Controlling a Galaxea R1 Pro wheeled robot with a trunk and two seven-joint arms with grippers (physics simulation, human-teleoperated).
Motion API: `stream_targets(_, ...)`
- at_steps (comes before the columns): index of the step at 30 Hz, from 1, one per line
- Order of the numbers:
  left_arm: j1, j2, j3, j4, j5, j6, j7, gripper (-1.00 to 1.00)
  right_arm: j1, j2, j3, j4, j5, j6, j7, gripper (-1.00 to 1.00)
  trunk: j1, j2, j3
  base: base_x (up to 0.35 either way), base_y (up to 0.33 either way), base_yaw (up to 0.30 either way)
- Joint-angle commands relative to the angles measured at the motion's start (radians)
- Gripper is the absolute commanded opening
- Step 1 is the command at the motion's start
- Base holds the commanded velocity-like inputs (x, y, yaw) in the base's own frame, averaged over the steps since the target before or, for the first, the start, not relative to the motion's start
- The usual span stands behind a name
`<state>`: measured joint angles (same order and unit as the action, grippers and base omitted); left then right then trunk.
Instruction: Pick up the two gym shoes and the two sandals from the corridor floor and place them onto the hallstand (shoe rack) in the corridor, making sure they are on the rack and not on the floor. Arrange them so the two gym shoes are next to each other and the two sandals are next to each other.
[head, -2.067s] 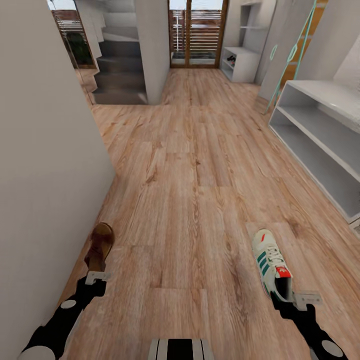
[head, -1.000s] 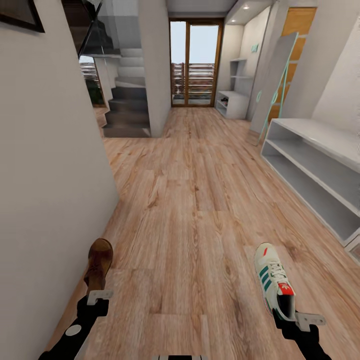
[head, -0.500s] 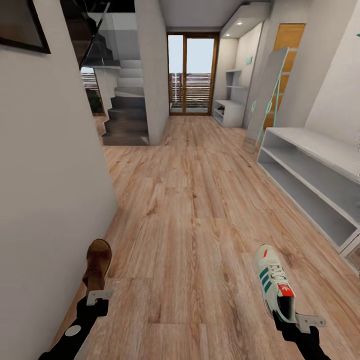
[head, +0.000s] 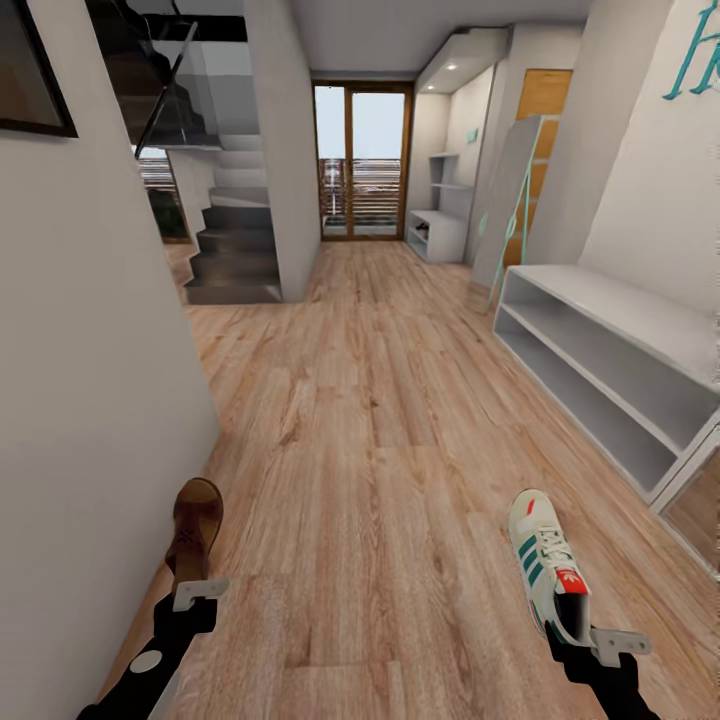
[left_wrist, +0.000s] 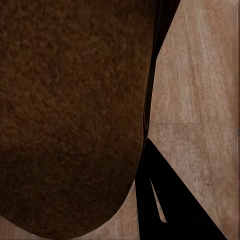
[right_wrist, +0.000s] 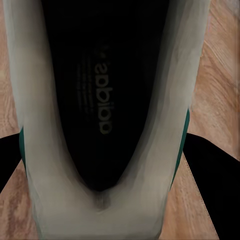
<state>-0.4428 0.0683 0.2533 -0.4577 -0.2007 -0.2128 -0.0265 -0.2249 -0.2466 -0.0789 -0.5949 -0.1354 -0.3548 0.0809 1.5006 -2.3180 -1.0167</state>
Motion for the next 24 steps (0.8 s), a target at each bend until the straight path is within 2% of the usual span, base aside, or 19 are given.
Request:
stream_targets(1, -0.001, -0.001, 0.007, 0.001, -0.014, -0.003, -0.004, -1.0, -0.001, 0.001, -0.002, 0.001, -0.01, -0.003, 0.008, -1.0, -0.004, 0.007, 0.004, 0.0, 0.0, -0.139)
stream_targets(11, -0.001, -0.002, 0.007, 0.001, -0.016, -0.003, -0.004, -1.0, -0.001, 0.001, -0.002, 0.001, -0.01, -0.004, 0.008, -1.0, -0.004, 0.007, 0.02, 0.0, 0.0, -0.139)
stream_targets(15, 0.003, -0.002, 0.007, -0.002, -0.014, -0.004, -0.004, -1.0, -0.001, 0.019, -0.001, -0.002, -0.008, -0.004, 0.008, -1.0, -0.004, 0.007, 0.023, 0.193, -0.004, -0.046)
stream_targets(19, 0.004, -0.003, 0.007, -0.001, -0.014, -0.003, -0.003, -1.0, -0.001, 0.022, -0.001, -0.001, -0.005, -0.004, 0.007, -1.0, -0.004, 0.007, 0.023, 0.295, -0.115, 0.047)
stream_targets(24, 0.004, -0.004, 0.007, -0.001, -0.014, -0.003, -0.003, -1.0, -0.001, 0.023, -0.001, 0.0, -0.004, -0.004, 0.006, -1.0, -0.004, 0.007, 0.023, 0.285, -0.189, 0.225)
